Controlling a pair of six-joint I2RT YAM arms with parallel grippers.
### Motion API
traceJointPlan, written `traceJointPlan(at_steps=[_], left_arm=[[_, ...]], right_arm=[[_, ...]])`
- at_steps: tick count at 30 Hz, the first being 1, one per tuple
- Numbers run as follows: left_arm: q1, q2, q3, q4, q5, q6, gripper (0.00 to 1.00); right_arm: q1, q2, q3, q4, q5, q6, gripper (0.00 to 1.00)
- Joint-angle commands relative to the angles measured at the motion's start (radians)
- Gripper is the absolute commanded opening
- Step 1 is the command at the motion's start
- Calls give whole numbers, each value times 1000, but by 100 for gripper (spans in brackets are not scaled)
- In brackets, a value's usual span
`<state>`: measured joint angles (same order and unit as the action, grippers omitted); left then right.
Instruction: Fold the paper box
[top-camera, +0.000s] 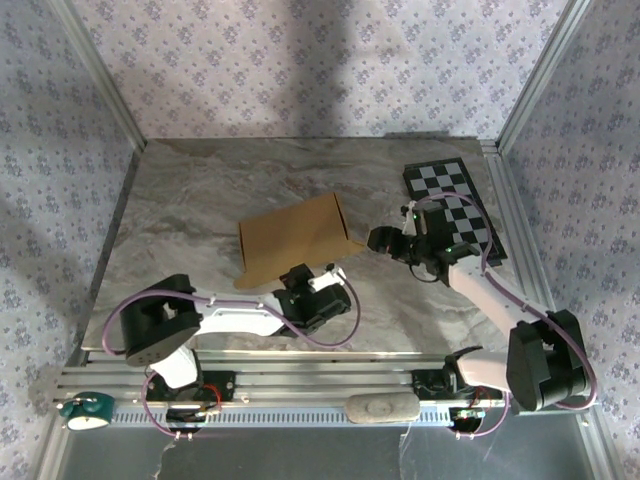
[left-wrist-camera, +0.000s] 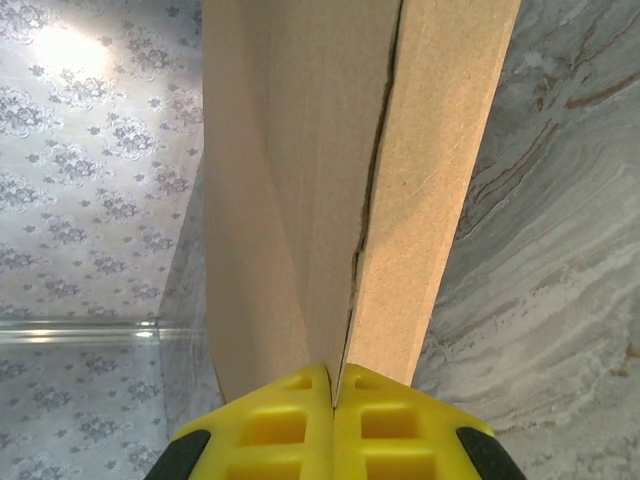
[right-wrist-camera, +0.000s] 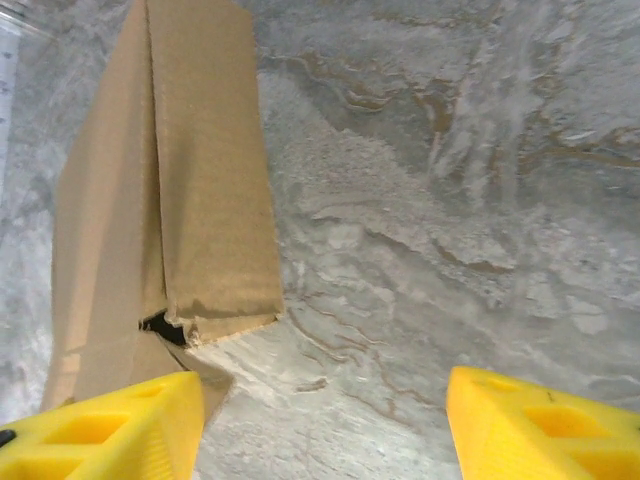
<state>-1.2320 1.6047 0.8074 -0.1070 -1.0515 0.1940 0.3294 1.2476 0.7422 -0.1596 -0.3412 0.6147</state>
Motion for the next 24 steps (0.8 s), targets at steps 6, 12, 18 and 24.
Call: traceJointPlan(at_steps=[6, 12, 18, 24], left_arm=[[6, -126, -65, 24, 72, 18, 0], [7, -152, -80, 29, 89, 24, 0], [7, -144, -80, 21, 90, 13, 0], [6, -139, -77, 13, 90, 10, 0]], right_arm=[[-14, 44, 53, 194, -168, 147, 90], [0, 196, 164, 151, -258, 119, 95], [16, 343, 192, 231, -365, 132, 99], [16, 447, 186, 318, -438, 144, 99]])
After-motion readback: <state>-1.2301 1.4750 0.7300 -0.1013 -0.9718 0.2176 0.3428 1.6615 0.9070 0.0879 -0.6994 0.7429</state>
